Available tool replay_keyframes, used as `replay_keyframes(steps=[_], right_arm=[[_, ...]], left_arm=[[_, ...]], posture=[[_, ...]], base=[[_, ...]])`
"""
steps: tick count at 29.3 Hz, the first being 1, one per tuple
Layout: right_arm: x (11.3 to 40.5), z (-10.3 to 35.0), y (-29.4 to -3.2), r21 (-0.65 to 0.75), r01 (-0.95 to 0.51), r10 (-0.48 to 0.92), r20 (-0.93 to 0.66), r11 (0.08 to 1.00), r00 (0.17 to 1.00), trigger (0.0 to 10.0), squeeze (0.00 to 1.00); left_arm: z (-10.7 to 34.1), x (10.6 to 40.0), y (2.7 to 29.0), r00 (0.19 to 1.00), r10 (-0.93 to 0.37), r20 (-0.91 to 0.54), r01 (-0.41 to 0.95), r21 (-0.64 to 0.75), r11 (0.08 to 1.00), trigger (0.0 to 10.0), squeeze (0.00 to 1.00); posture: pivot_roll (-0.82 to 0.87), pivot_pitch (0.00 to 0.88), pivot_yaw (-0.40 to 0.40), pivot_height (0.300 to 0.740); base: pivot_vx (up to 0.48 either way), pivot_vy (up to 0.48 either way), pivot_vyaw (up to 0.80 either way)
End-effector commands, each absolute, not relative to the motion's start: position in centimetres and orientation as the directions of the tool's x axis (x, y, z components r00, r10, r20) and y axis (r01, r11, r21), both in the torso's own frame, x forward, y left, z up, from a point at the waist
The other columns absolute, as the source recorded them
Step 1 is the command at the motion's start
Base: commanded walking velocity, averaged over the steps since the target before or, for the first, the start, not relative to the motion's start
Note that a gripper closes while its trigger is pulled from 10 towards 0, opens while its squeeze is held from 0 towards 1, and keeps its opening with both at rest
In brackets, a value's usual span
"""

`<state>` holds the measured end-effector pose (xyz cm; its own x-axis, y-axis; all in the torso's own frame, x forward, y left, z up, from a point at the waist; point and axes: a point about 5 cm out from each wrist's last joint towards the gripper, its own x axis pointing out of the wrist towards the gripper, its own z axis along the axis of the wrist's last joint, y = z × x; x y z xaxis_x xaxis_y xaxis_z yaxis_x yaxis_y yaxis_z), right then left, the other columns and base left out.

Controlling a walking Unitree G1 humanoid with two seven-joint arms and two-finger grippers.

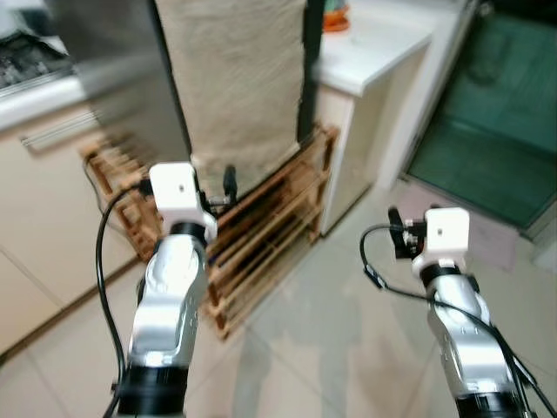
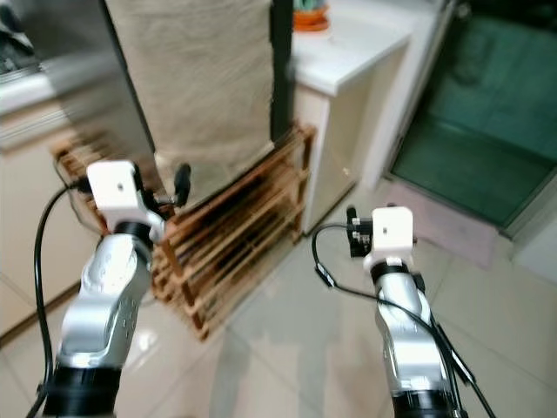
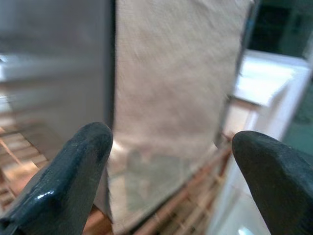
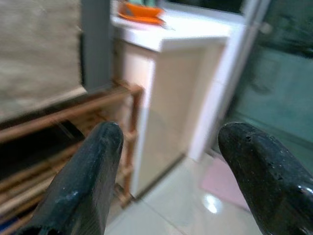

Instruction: Restocking fridge

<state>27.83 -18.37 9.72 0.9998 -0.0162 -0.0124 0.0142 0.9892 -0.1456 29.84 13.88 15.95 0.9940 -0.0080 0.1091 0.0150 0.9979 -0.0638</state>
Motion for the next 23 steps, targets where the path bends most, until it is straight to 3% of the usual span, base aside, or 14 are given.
replay_keyframes(steps=[1,9,16,21,23], right_arm=[[28.0,10.1,-17.6,-0.143,0.001,-0.001,-0.001,0.99,1.0,10.0,0.0],[27.3,9.9,-17.6,-0.136,-0.017,0.018,0.009,0.991,1.0,10.0,0.0],[27.5,10.0,-17.5,-0.147,-0.018,0.019,0.008,0.989,1.0,10.0,0.0],[27.6,9.9,-17.8,-0.139,-0.003,0.003,-0.001,0.99,1.0,10.0,0.0],[27.6,9.8,-17.8,-0.139,-0.005,0.005,-0.003,0.99,1.0,10.0,0.0]], left_arm=[[15.8,29.9,14.6,0.995,0.016,0.102,-0.012,-0.035,0.999,10.0,0.0],[16.3,30.4,15.3,0.99,0.066,0.121,-0.058,-0.064,0.996,10.0,0.0],[16.6,30.4,15.3,0.988,0.065,0.142,-0.051,-0.095,0.994,10.0,0.0],[16.9,30.3,15.0,0.984,0.058,0.17,-0.041,-0.102,0.994,10.0,0.0],[16.8,30.4,14.9,0.986,0.051,0.16,-0.036,-0.098,0.995,10.0,0.0]], posture=[[-0.03,0.0,-0.019,0.74],[-0.04,0.0,-0.018,0.74],[-0.04,0.0,-0.017,0.74],[-0.04,0.0,-0.02,0.74],[-0.04,0.0,-0.02,0.74]], base=[[0.442,0.0,0.0],[0.0,0.0,0.0],[0.467,0.0,0.66],[0.48,0.0,0.0],[0.0,0.0,0.0]])
